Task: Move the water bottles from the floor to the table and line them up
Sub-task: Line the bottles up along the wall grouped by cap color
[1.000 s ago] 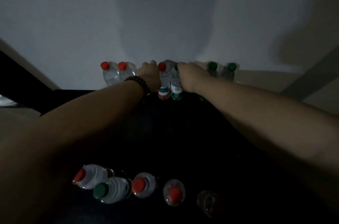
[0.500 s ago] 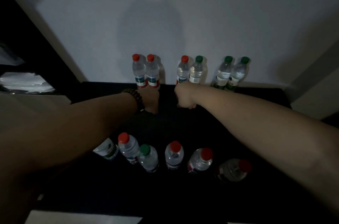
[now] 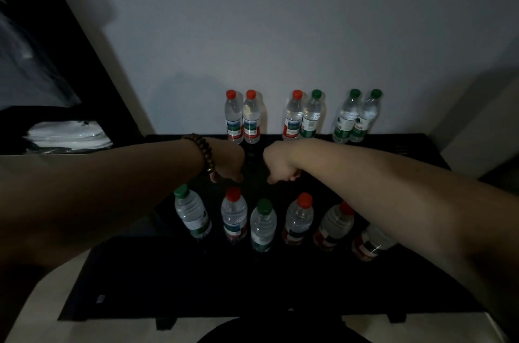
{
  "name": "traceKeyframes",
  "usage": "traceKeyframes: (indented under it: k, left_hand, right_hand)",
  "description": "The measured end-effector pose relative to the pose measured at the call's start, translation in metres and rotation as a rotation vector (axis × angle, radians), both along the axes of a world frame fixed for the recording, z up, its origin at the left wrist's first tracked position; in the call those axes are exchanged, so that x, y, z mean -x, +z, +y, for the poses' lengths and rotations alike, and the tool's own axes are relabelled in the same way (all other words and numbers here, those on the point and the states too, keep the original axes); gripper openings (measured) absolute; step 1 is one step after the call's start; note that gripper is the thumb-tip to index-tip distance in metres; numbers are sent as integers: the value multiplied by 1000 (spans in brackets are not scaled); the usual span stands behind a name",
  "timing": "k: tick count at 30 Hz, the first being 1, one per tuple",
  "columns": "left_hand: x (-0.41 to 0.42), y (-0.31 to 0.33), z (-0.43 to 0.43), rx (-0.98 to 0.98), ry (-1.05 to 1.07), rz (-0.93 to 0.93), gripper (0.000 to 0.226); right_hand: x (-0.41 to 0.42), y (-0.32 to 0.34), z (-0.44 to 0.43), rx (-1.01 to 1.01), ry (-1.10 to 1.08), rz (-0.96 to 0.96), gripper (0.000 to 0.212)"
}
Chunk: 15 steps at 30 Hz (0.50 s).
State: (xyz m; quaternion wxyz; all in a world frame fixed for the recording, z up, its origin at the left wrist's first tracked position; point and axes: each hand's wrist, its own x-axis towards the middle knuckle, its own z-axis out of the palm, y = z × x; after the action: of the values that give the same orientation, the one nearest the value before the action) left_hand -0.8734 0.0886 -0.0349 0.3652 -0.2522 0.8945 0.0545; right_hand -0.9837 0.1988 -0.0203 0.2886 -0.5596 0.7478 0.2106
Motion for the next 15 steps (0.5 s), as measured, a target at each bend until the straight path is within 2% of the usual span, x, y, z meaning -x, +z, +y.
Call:
traceKeyframes:
  k: [2,4,8,12,15]
  left_hand:
    - [-7,4,10,-40,-21,-18,39]
    - [-15,7,16,-43,-123,16,45]
    - [-29,12,27,-28,-195,90,50]
    - [-33,12,36,-10,-262,83,46]
    - [-34,10,39,-35,-257,79,42]
  right_hand:
    - [-8,1,0,-3,-2,-3,39]
    - [-16,1,1,7,23,5,43]
    - [-29,-4,4,21,57,9,52]
    - [-38,-14,7,-38,24,-33,56]
    - [-43,-23,7,-68,-30,-111,49]
